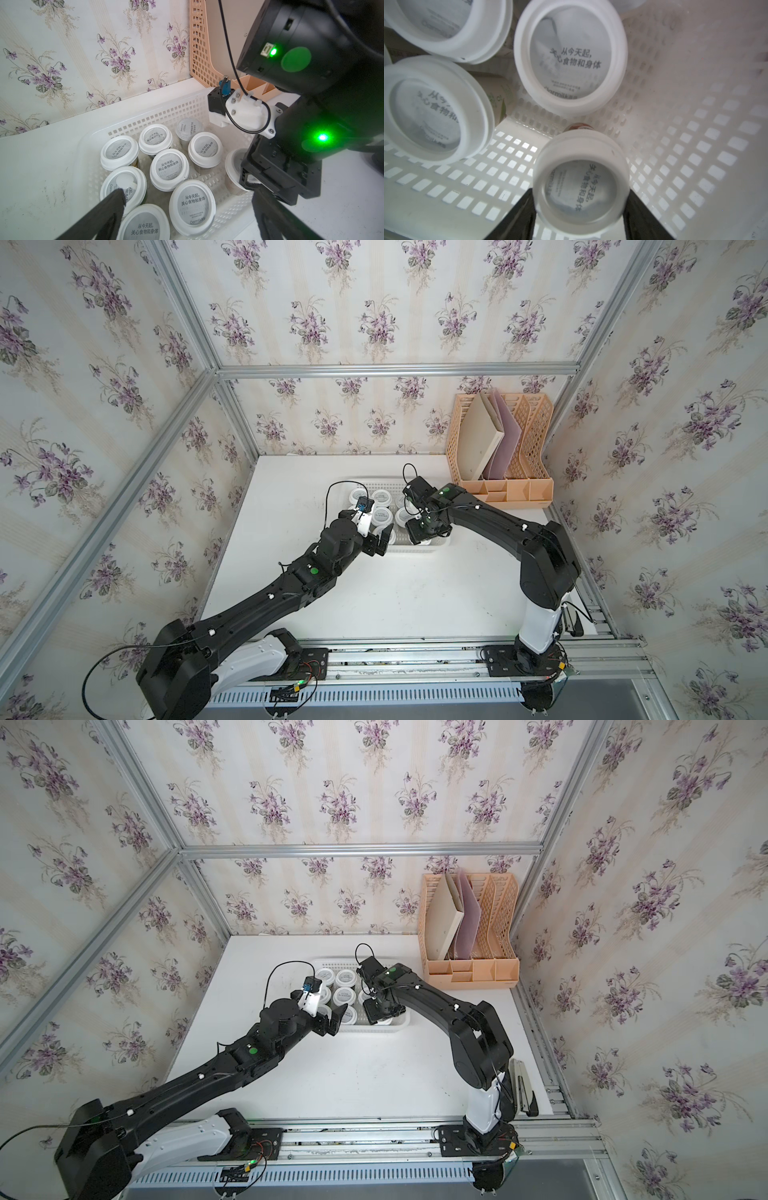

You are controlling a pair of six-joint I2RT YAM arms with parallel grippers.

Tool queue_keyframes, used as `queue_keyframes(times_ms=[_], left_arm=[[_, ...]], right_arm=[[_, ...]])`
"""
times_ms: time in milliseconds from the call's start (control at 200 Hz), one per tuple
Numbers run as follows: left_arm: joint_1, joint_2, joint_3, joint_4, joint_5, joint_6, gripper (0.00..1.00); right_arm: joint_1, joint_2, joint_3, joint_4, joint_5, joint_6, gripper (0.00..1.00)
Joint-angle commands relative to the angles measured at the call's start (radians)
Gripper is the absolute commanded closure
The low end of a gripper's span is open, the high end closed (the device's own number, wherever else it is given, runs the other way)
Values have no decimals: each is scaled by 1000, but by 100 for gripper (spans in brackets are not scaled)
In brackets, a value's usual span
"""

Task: Put the yogurt in the basket
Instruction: Place the yogurt in the basket.

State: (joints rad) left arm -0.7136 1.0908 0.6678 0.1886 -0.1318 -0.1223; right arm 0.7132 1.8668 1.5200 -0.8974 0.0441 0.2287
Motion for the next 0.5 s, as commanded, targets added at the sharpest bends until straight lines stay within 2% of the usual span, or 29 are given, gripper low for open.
queue_keyframes(times_ms=[0,220,495], left_arm=[[1,1,9,-3,-3,7,1],[0,1,10,-3,-3,7,1],[0,3,10,-5,-3,7,1]], right_arm=[[1,-3,-1,-5,-1,-10,34],[0,0,-9,34,-57,-14,33],[0,6,-3,40,-67,-17,33]])
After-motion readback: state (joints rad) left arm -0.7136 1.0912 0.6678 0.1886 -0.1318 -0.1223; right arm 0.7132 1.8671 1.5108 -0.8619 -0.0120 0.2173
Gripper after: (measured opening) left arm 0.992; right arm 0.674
